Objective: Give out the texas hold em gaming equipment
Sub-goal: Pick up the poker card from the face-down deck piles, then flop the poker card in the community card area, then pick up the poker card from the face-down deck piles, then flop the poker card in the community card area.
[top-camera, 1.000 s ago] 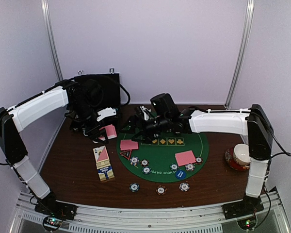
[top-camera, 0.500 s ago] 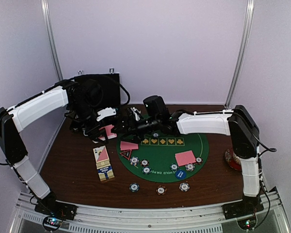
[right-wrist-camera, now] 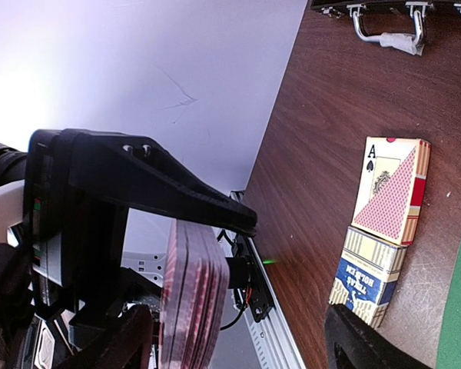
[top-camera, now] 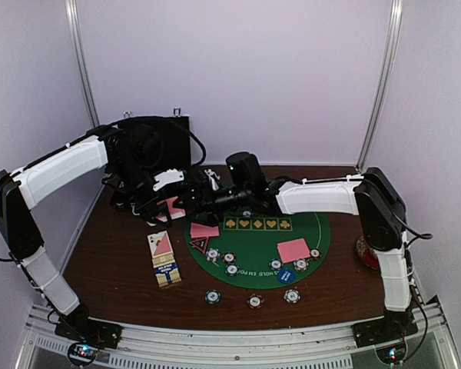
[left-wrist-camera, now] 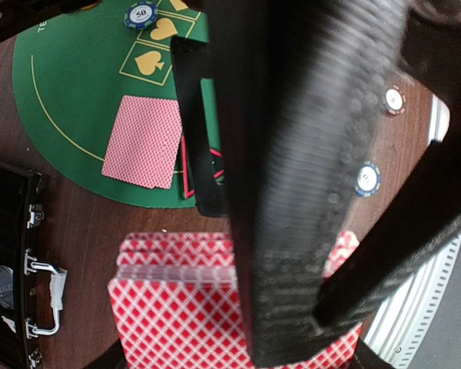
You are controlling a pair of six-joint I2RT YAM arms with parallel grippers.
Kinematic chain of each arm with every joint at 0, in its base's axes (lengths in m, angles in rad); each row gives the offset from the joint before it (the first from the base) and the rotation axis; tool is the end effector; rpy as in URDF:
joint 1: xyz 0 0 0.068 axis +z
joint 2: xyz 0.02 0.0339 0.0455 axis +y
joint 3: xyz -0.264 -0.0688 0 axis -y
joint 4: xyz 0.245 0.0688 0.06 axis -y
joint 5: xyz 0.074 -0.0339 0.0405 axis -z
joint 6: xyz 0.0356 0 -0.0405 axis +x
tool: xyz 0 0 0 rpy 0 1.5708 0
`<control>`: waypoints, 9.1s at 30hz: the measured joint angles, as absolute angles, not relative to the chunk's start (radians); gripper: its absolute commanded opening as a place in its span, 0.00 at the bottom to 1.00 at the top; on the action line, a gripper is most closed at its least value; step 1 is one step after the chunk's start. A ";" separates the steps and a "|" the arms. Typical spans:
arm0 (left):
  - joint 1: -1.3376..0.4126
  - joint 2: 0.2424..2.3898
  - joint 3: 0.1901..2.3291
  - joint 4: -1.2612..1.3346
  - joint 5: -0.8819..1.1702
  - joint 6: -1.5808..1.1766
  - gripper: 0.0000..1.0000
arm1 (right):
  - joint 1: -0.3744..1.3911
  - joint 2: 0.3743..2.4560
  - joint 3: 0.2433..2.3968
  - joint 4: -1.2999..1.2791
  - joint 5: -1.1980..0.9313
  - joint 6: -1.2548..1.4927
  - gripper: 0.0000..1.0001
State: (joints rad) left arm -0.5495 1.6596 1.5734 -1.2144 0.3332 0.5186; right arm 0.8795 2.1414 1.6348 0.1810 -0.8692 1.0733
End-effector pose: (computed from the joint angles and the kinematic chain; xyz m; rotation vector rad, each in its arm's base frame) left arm 0.2680 -0.1778 0.3114 1.5008 2.4104 -0.4833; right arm 0.2964 0.4009 0.2382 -0.5394 2.3594 1.9625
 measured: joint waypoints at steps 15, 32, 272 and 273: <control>-0.549 1.660 1.582 -1.225 0.333 0.518 0.10 | 0.896 2.292 1.812 0.216 -0.921 1.132 0.72; -0.551 1.660 1.582 -1.234 0.317 0.519 0.10 | 0.855 2.190 1.726 0.121 -0.897 1.039 0.53; -0.553 1.628 1.576 -1.278 0.265 0.531 0.05 | 0.959 2.184 1.845 -0.870 0.526 -0.254 0.00; -0.553 1.628 1.576 -1.279 0.265 0.531 0.05 | 0.967 2.194 1.830 -0.849 0.566 -0.279 0.00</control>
State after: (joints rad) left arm -0.5533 1.6283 1.5757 -1.2785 0.2649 0.5312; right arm 0.9668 2.1941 1.8297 -0.8486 0.5655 -0.2794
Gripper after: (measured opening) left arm 0.656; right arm 0.012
